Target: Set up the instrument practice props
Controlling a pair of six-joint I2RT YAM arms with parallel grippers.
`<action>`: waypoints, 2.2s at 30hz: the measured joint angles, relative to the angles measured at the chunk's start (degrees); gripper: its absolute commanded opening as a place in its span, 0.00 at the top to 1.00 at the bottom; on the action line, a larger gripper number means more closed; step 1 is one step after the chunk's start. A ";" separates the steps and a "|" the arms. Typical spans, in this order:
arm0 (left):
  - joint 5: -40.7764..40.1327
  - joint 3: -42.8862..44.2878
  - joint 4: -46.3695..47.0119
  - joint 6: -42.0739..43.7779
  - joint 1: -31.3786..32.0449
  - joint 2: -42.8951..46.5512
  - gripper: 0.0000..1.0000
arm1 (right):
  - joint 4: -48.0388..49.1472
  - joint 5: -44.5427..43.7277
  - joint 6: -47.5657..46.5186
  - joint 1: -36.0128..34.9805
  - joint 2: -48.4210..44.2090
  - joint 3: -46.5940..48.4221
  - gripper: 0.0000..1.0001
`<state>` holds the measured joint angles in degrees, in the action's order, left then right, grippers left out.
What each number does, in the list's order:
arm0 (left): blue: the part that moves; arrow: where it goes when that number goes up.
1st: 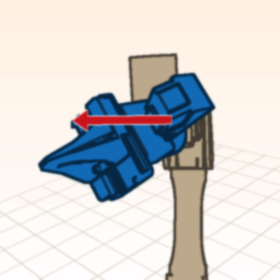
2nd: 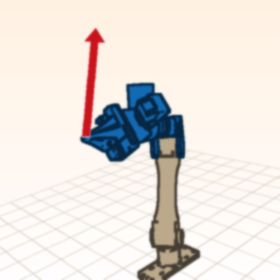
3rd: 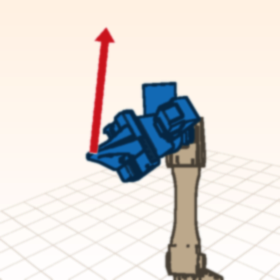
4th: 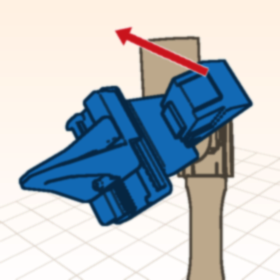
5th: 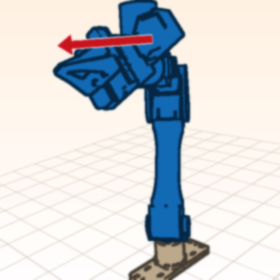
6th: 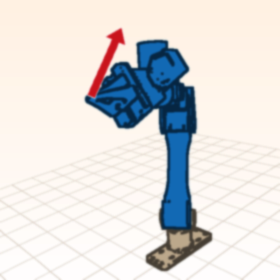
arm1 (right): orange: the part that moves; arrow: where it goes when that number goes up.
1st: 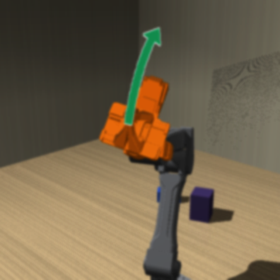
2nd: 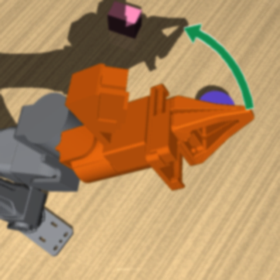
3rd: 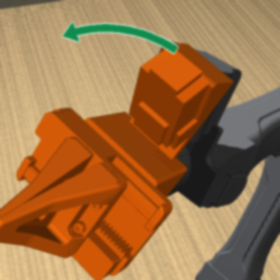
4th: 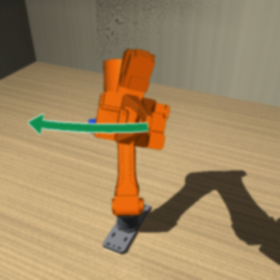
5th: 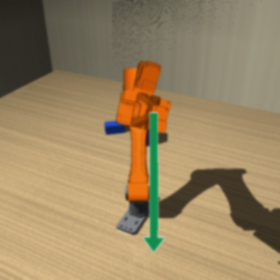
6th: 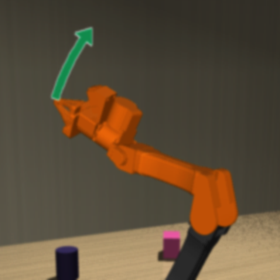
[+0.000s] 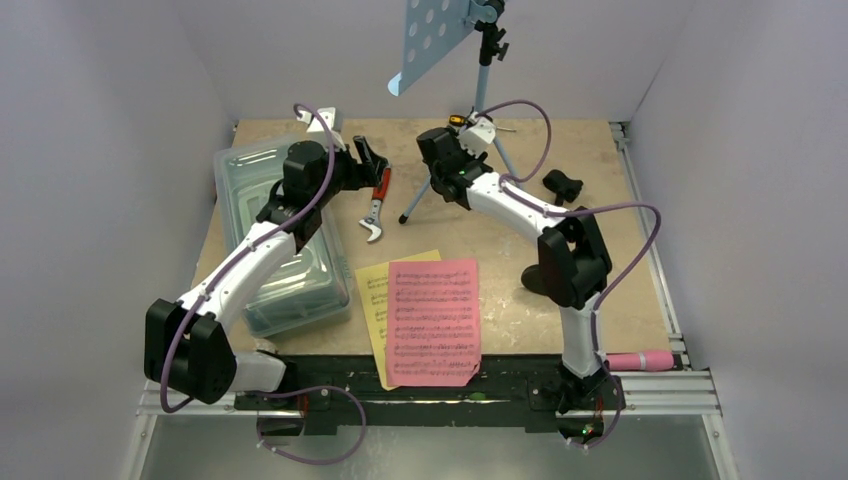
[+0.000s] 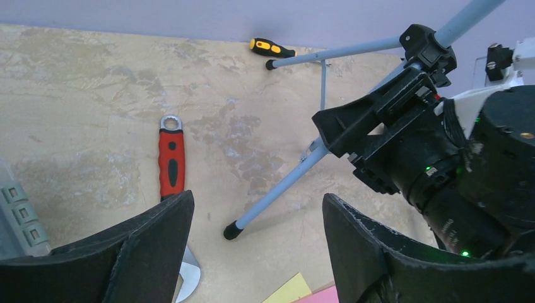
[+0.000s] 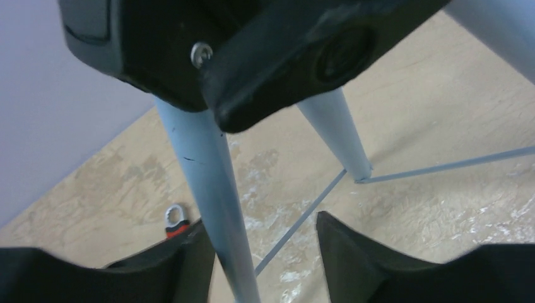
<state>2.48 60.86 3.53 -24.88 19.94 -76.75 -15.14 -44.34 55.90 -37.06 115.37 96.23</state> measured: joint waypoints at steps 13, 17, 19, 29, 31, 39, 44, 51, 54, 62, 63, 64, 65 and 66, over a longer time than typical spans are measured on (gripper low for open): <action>-0.15 0.00 -0.02 0.02 -0.31 0.07 0.27 | 19.65 6.99 -15.30 0.72 -7.65 -16.94 0.93; -0.15 0.00 -0.02 0.00 -0.48 0.07 0.27 | 26.77 17.38 -19.54 4.35 -11.04 -23.45 1.00; -0.15 0.00 -0.02 0.00 -0.48 0.07 0.27 | 30.14 24.13 -21.77 7.23 -12.79 -26.71 1.00; -0.15 0.00 -0.02 0.00 -0.48 0.02 0.27 | 32.33 50.45 -35.58 16.37 -13.40 -27.89 1.00; -0.15 0.00 -0.02 0.02 -0.48 -0.04 0.27 | 32.48 55.87 -38.05 17.05 -13.40 -28.00 1.00; 0.11 0.00 0.00 0.00 -0.48 -0.70 0.27 | 33.16 76.76 -48.26 21.33 -13.33 -28.33 1.00; 0.35 0.00 0.00 -0.02 -0.48 -1.03 0.27 | 34.07 89.99 -53.55 25.62 -11.85 -28.00 1.00; 8.13 0.07 3.26 -1.86 -0.76 -0.87 0.28 | 48.76 96.65 -47.65 27.71 -10.05 -32.59 1.00; 14.56 2.64 5.99 -5.18 -0.74 -0.72 0.31 | 54.86 96.85 -43.52 27.98 -9.35 -34.18 1.00; 19.89 19.50 7.43 -6.73 0.98 -2.23 0.31 | 61.96 98.60 -36.59 29.97 -7.34 -34.86 1.00; 19.82 19.63 8.31 -7.17 1.84 -2.23 0.30 | 62.77 98.92 -35.80 30.34 -6.99 -34.84 1.00; 19.74 19.65 8.85 -7.52 2.82 -2.43 0.30 | 63.47 99.14 -34.95 30.73 -6.71 -34.84 1.00; 19.50 19.65 9.22 -7.67 3.98 -2.86 0.30 | 64.17 99.43 -33.94 31.15 -6.32 -34.75 1.00; 19.19 19.69 9.40 -7.72 5.25 -3.39 0.30 | 64.35 99.65 -33.44 31.39 -6.16 -34.69 1.00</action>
<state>21.67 80.55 12.93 -32.60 25.19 -80.14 49.21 55.31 22.46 -5.67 109.21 61.54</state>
